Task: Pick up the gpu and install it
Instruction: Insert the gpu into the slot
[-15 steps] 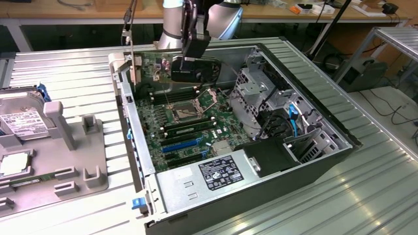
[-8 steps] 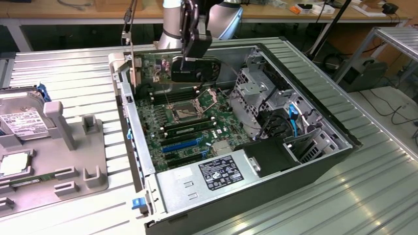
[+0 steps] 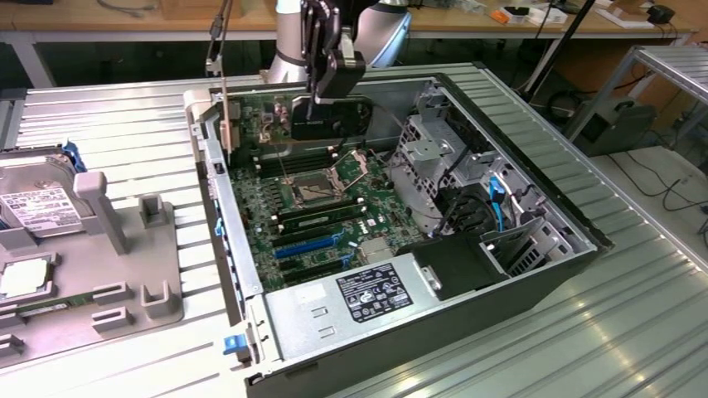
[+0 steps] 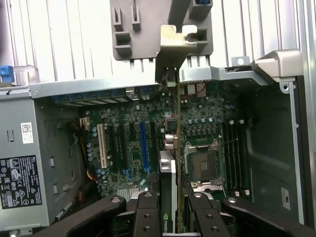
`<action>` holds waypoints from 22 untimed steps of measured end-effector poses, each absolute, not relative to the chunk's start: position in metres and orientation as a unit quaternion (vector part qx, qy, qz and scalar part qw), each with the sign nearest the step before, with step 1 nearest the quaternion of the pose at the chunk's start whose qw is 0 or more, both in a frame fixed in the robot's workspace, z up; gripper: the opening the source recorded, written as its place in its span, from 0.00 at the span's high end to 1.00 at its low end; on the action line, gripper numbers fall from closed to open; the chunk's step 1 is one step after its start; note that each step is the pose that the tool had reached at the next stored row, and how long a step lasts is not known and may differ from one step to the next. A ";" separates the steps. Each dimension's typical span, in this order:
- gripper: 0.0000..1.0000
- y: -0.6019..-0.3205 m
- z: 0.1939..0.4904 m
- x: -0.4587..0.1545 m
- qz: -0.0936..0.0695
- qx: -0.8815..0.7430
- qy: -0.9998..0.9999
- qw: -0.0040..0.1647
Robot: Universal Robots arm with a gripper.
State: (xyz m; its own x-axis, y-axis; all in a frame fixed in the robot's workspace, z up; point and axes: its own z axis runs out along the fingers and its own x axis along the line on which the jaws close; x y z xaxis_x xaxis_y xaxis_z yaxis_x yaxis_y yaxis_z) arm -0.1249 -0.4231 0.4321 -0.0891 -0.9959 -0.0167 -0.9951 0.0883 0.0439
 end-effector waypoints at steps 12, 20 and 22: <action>0.73 -0.423 0.432 -0.123 -0.021 0.703 -0.710 0.009; 0.73 -0.423 0.431 -0.107 -0.021 0.703 -0.710 0.009; 0.73 -0.423 0.431 -0.104 -0.021 0.703 -0.710 0.009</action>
